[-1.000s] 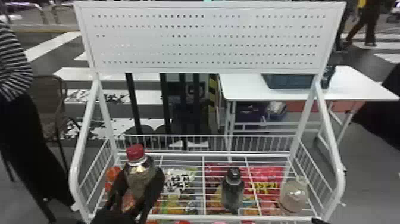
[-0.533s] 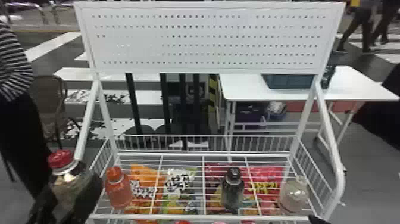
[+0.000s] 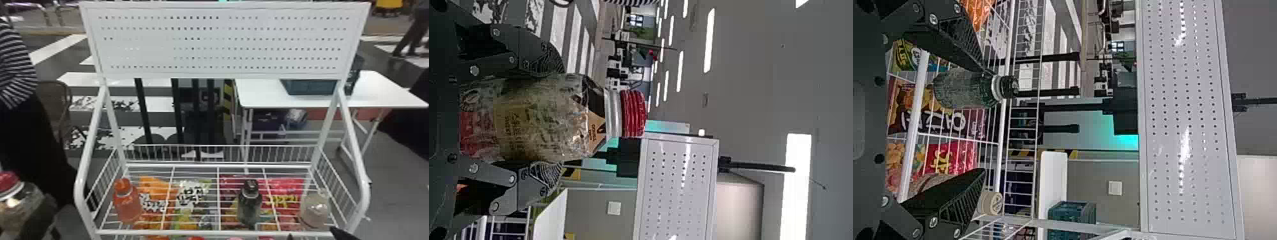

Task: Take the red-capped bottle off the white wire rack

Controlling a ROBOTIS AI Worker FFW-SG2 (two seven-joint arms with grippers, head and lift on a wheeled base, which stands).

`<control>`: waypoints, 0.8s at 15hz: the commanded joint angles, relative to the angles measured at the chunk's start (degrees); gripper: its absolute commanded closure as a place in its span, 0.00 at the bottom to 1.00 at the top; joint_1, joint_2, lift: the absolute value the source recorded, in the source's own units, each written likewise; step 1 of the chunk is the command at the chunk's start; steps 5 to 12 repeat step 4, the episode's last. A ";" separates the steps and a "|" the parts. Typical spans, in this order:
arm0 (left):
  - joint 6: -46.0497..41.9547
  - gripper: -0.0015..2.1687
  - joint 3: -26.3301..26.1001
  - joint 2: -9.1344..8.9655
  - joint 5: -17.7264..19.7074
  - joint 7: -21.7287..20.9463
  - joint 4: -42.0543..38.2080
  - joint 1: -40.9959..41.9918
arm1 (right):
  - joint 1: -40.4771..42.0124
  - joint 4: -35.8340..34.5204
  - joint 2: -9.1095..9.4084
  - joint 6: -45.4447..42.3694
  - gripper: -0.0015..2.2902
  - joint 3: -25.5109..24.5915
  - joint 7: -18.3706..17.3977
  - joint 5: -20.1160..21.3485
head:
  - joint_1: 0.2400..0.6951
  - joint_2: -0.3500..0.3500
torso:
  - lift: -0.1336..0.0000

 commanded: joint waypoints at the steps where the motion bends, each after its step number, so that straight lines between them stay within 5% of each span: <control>1: -0.86 0.84 0.11 -0.10 -0.24 -0.04 0.59 -0.08 | -0.03 -0.34 0.05 0.58 0.08 -0.08 0.00 0.02 | 0.57 0.50 | 1.00; 12: -1.04 0.84 0.19 -0.10 -0.15 -0.04 0.59 -0.17 | 0.15 -0.60 0.05 0.58 0.08 -0.08 0.00 0.02 | 0.57 0.50 | 1.00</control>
